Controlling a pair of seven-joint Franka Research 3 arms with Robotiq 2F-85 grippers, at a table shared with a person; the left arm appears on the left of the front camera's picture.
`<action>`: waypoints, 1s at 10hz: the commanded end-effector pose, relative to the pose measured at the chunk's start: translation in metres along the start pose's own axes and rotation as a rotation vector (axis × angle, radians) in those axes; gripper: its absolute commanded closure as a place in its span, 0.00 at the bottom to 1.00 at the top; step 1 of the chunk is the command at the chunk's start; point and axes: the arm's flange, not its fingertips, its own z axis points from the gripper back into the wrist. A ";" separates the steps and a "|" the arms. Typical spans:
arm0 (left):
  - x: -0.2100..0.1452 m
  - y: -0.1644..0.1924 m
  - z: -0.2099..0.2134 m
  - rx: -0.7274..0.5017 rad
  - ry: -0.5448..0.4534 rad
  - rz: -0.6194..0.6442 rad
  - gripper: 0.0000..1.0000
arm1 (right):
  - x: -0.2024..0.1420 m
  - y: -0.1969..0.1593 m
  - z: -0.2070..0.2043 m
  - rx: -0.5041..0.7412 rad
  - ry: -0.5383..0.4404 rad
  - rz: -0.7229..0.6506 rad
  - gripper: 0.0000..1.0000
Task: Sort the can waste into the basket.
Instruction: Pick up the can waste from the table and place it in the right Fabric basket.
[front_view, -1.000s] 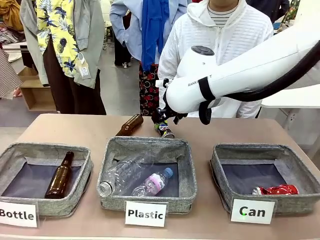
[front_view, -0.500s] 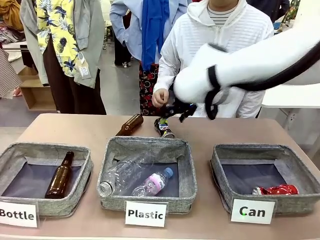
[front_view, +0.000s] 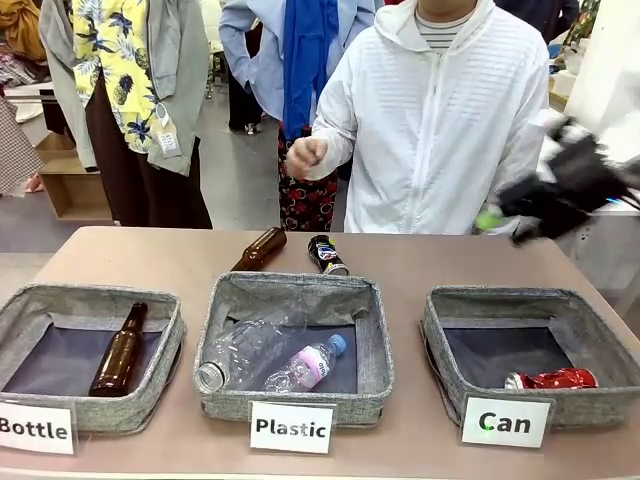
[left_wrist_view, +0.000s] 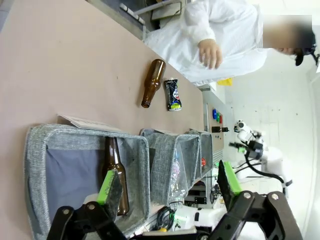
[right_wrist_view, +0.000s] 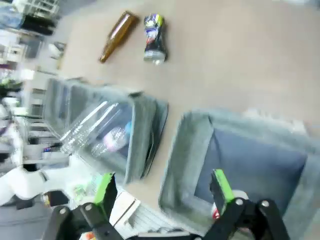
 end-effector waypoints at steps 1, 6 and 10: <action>-0.001 -0.001 0.001 0.005 0.007 0.001 0.00 | -0.043 -0.064 0.035 0.217 -0.005 -0.015 0.00; -0.001 -0.001 0.001 0.005 0.007 0.001 0.00 | -0.091 -0.103 0.058 0.324 -0.090 -0.105 0.00; -0.001 -0.001 0.001 0.005 0.007 0.001 0.00 | -0.091 -0.103 0.058 0.324 -0.090 -0.105 0.00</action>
